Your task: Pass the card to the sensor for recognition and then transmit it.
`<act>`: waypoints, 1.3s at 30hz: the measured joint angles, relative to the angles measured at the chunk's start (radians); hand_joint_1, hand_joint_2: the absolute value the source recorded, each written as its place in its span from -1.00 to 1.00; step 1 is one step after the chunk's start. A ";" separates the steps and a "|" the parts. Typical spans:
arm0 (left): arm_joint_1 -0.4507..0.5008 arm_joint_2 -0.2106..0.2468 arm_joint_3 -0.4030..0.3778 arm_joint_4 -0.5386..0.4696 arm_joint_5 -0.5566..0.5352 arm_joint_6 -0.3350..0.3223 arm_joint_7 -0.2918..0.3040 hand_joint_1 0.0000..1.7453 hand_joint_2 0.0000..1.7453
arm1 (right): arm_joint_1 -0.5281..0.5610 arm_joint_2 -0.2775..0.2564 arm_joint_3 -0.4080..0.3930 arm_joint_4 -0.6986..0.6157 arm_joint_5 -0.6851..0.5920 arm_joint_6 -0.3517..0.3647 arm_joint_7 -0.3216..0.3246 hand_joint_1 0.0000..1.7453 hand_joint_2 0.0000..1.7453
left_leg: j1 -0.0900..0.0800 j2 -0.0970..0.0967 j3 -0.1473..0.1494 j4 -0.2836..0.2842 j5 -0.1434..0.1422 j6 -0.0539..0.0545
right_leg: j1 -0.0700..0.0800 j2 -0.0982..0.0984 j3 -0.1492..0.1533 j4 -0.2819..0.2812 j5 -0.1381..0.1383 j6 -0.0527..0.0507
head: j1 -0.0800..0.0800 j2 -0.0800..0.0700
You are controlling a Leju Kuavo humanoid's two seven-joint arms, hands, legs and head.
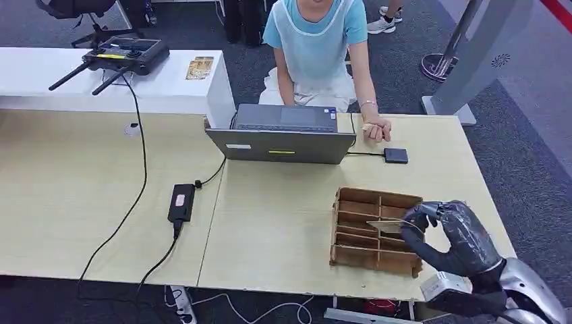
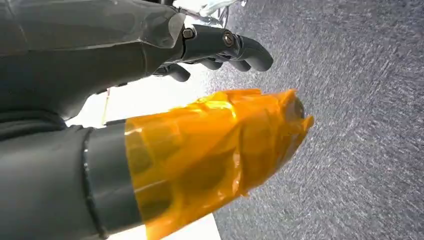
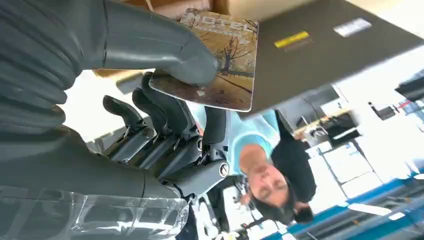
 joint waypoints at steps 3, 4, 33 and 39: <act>-0.004 0.000 -0.012 0.000 0.000 -0.002 0.000 -1.00 -1.00 | -0.094 0.000 0.006 0.006 -0.003 0.036 0.020 1.00 1.00 | 0.000 0.000 0.000 0.000 0.000 0.000 | 0.000 0.000 0.000 0.000 0.000 0.000 | 0.000 0.000; -0.005 0.000 -0.018 0.000 0.000 -0.003 0.000 -1.00 -1.00 | -0.124 0.000 0.011 0.010 -0.004 0.045 0.028 1.00 1.00 | 0.000 0.000 0.000 0.000 0.001 0.000 | 0.000 0.000 0.000 0.000 0.000 0.000 | 0.000 0.000; -0.065 -0.006 -0.215 0.000 0.000 -0.059 0.009 -1.00 -1.00 | -1.059 0.371 0.404 0.745 -0.075 0.105 0.376 1.00 1.00 | 0.000 -0.002 -0.001 0.000 0.004 -0.001 | 0.000 -0.001 -0.001 0.002 0.002 -0.001 | 0.000 0.000; -0.073 -0.009 -0.242 0.000 0.000 -0.064 0.009 -1.00 -1.00 | -1.106 0.438 0.406 0.918 -0.127 0.088 0.378 1.00 1.00 | 0.000 -0.002 -0.001 0.001 0.004 -0.001 | 0.000 -0.001 -0.001 0.002 0.003 -0.001 | 0.001 0.000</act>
